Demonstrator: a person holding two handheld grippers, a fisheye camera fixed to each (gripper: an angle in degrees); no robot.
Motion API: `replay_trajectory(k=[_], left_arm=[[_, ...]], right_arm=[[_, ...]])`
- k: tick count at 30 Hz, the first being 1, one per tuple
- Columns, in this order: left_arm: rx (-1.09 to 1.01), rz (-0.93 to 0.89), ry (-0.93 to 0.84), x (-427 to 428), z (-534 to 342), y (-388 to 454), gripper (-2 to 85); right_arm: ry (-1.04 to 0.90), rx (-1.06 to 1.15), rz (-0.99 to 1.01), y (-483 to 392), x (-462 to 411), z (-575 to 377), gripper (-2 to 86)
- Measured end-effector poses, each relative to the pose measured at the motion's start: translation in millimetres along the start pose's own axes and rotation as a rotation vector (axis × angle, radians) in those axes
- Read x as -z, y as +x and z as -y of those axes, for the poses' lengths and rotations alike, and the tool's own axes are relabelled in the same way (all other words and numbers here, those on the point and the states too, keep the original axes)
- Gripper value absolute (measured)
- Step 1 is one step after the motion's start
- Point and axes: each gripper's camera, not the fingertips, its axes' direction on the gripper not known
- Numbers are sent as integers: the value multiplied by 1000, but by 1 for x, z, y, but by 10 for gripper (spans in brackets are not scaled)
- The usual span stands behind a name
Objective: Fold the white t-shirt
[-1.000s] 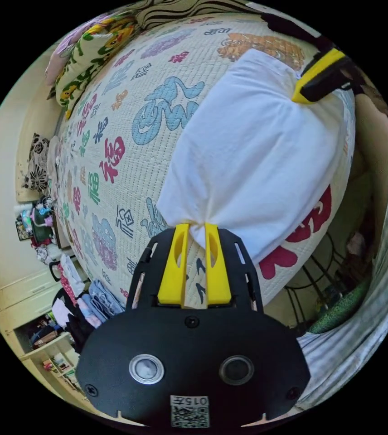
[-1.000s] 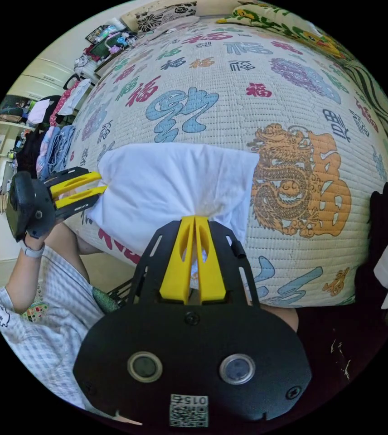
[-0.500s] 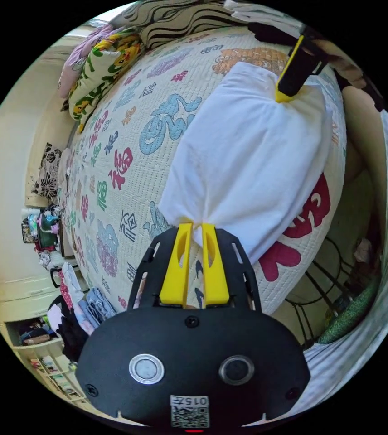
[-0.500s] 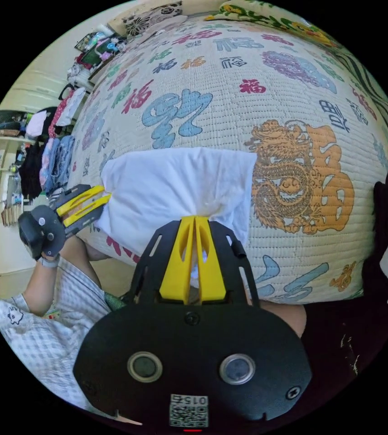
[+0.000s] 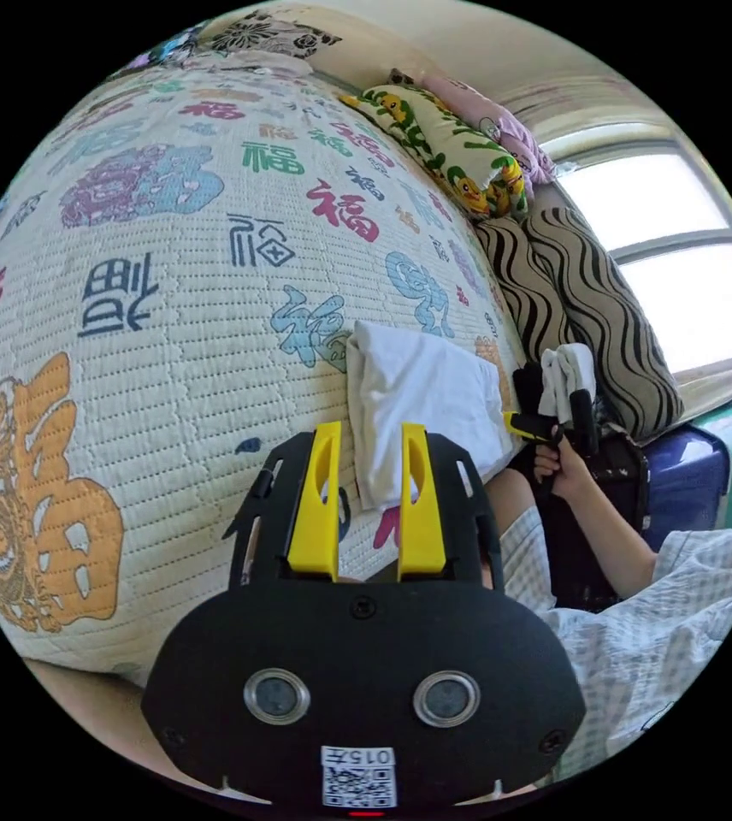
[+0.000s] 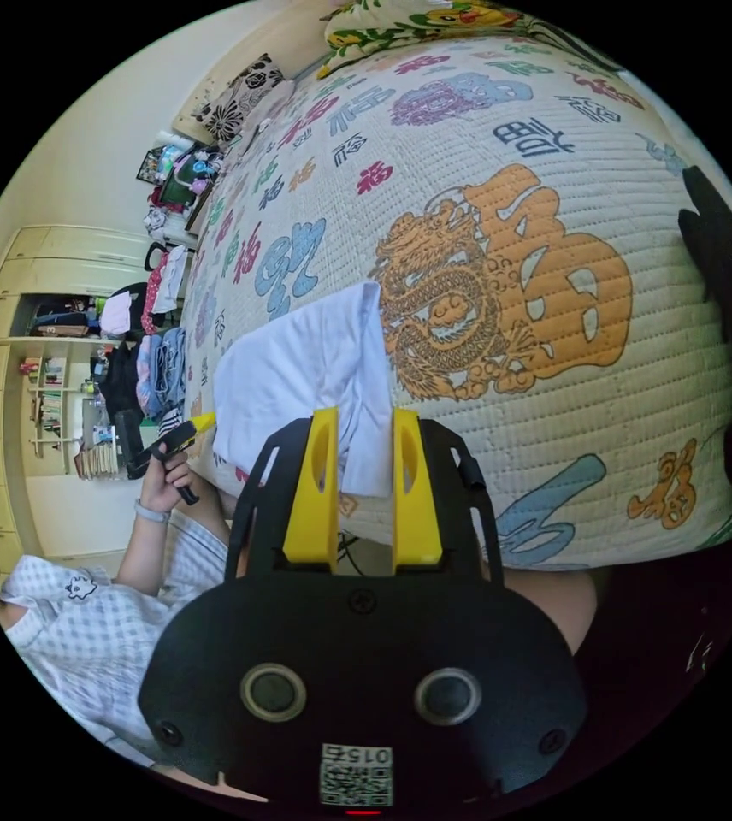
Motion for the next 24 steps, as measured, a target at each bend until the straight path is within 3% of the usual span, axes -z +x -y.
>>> replay_trajectory(k=[10,14,19,24], left_arm=[[89,-167,-34,20,21,-57,101],[76,-208,-68,30,40,-77,93],[59,-226,-83,41,62,-90,101],[62,-218,-100,50,67,-103,88]], right_arm=[[-144,44,278,3,8,-3,107],[-180,66,236,-8,6,-3,101],[-179,19,343,-12,14,-14,128],[-169,-14,326,-28,6,-25,94]])
